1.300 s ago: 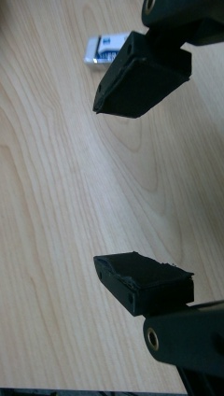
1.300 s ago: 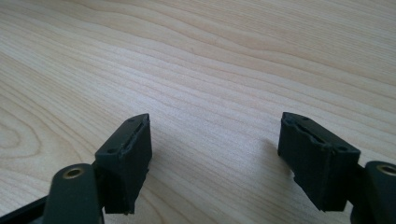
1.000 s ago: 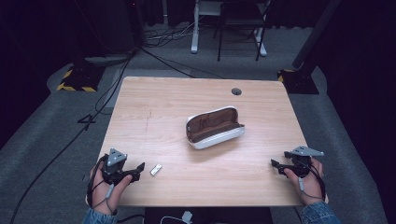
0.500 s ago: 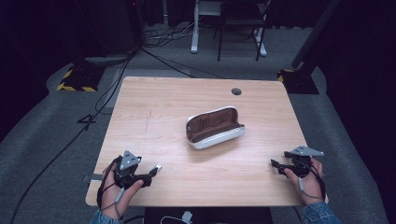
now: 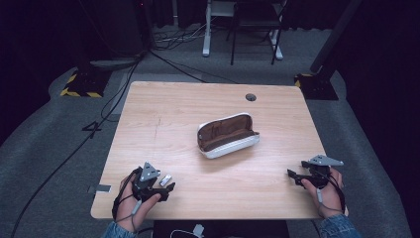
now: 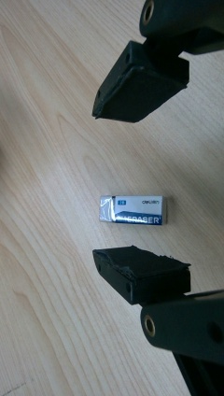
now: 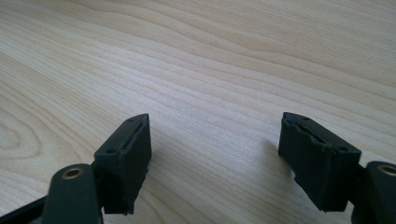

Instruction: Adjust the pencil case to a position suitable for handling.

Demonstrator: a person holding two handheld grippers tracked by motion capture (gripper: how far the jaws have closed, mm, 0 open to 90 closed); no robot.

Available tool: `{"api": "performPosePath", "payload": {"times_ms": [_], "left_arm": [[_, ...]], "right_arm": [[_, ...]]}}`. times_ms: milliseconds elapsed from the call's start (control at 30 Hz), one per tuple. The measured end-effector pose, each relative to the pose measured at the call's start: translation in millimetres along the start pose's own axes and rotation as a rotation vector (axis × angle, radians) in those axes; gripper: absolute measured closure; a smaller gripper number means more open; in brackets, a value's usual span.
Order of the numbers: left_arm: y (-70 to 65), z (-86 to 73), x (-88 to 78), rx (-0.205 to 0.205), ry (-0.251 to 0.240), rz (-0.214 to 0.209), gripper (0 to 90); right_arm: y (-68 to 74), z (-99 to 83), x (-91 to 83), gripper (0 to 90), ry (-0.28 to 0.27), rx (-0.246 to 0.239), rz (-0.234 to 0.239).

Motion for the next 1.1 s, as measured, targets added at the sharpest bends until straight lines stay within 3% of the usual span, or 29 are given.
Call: {"api": "performPosePath", "payload": {"times_ms": [133, 300, 567, 867, 1100], "left_arm": [[4.5, -3.4, 10.3, -0.023, 0.014, 0.010, 38.0], [11.7, -5.7, 14.2, -0.034, 0.024, 0.042, 41.8], [11.9, -8.9, 16.7, -0.046, 0.060, 0.018, 57.4], [14.1, -11.1, 18.2, -0.018, 0.083, 0.032, 71.3], [14.0, -10.7, 18.1, 0.006, 0.088, 0.041, 72.2]], "right_arm": [[0.1, 0.0, 0.0, 25.9, 0.001, 0.000, 0.001], [0.4, 0.1, 0.3, 25.5, -0.002, -0.003, 0.001], [0.5, 0.1, 0.2, 25.4, -0.001, -0.003, 0.002], [0.4, 0.1, 0.3, 25.4, -0.002, -0.003, 0.001], [0.5, 0.1, 0.3, 25.4, -0.001, -0.003, 0.003]]}}
Point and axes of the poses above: each handheld gripper's, and its own axes: x roughly forward along the jaws, z roughly out of its top, y roughly to its left, the point moved 7 cm from there along x, roughly forward along the jaws, and after that the axes turned 1 degree about -y, right-handed, at the moved point
